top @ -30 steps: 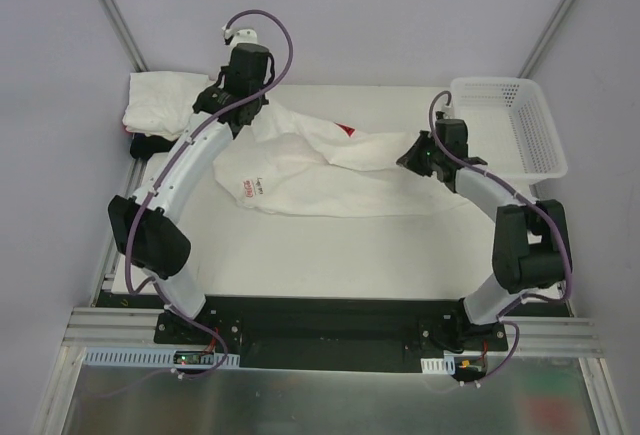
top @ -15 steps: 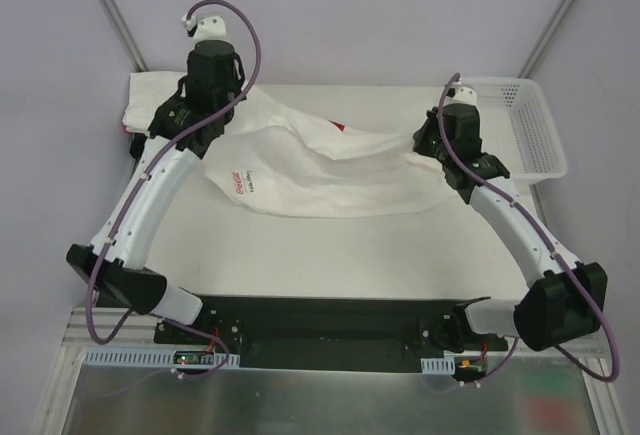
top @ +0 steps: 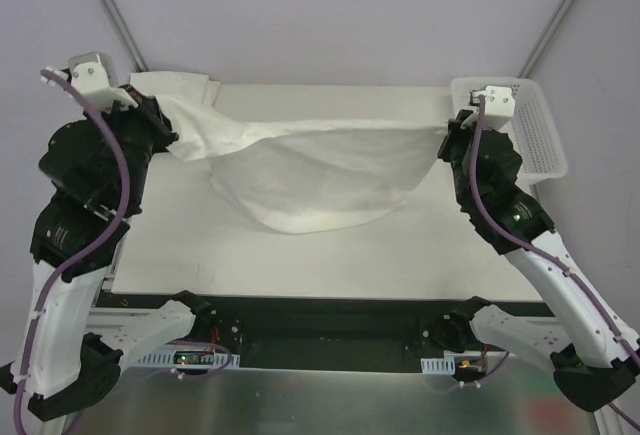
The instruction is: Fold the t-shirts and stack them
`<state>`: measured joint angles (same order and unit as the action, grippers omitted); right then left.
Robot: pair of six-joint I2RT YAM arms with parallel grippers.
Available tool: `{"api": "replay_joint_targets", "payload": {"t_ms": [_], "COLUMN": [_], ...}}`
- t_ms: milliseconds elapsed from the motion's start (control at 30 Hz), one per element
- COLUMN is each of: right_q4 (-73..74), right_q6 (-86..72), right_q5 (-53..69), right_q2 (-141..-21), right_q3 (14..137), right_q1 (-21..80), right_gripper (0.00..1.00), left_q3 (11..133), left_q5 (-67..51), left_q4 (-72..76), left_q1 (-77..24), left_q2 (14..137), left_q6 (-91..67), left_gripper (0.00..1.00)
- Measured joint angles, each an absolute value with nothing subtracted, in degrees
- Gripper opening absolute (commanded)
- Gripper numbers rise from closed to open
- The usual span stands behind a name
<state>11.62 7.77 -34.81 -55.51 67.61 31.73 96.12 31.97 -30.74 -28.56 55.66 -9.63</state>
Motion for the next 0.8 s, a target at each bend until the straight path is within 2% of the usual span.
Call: {"api": "replay_joint_targets", "payload": {"t_ms": [300,567,800], "right_q4": [9.7,0.8,-12.9], "right_q6": [19.4,29.3,42.5], "right_q5": [-48.8,-51.5,-44.9], "right_q2": [-45.6,-39.7,-44.1], "right_q3": [66.2,64.1,65.2], "right_q1": [48.1,50.0,50.0], "right_gripper": [0.01,0.01,0.01], "left_q3": [89.6,88.5,88.1], "left_q5": [25.4,18.9,14.1], "left_q4": [-31.9,-30.6,-22.1], "left_q1": [-28.6,-28.6,-28.6], "left_q2": [43.9,39.2,40.3], "left_q6": [-7.7,-3.5,4.9], "left_gripper": [0.00,0.00,0.00]}}
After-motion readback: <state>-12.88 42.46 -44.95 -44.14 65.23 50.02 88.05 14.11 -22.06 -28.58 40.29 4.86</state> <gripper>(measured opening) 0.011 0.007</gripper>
